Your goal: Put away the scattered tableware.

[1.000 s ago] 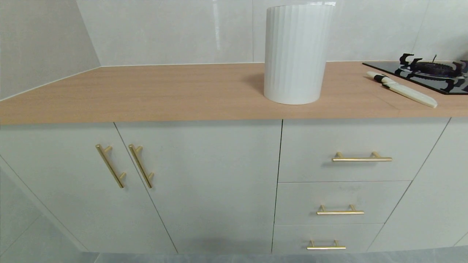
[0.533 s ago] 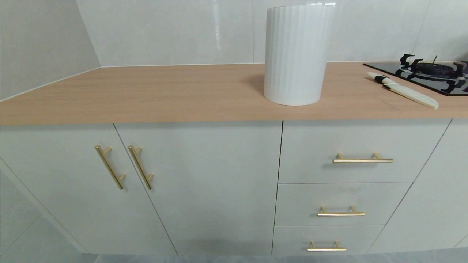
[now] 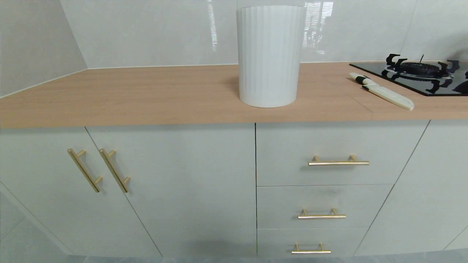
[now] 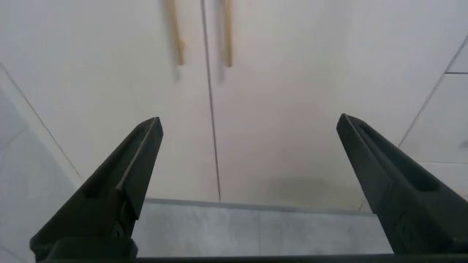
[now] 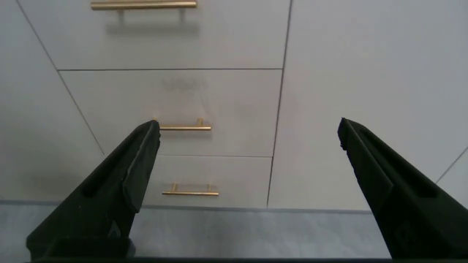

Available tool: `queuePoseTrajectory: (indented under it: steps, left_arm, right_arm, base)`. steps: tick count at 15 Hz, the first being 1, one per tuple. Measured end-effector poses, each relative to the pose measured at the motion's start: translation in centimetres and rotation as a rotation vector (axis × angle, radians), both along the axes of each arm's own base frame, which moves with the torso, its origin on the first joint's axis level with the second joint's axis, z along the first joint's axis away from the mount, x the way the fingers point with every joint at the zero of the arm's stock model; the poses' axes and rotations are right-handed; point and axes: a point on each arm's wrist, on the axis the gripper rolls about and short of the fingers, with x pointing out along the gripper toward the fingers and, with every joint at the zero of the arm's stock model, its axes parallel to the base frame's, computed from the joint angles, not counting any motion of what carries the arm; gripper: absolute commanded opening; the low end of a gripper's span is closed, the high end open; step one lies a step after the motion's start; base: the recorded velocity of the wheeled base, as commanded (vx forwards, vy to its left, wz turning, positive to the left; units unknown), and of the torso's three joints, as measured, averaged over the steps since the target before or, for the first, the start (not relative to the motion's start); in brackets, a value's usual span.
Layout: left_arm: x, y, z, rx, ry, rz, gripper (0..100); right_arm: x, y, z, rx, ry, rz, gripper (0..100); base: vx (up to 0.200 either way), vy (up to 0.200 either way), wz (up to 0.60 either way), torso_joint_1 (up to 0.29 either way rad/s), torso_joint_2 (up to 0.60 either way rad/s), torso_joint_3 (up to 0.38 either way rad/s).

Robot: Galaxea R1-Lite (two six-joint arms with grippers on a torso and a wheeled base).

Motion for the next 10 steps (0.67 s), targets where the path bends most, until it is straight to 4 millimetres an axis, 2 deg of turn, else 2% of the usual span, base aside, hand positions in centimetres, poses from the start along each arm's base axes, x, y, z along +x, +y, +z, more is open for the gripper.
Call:
queuePoseTrajectory:
  steps: [10]
  left_arm:
    - [0.00, 0.00, -0.02, 0.000, 0.002, 0.000, 100]
  right_arm:
    - [0.00, 0.00, 0.00, 0.000, 0.001, 0.000, 100]
  base:
    - [0.000, 0.000, 0.00, 0.000, 0.00, 0.000]
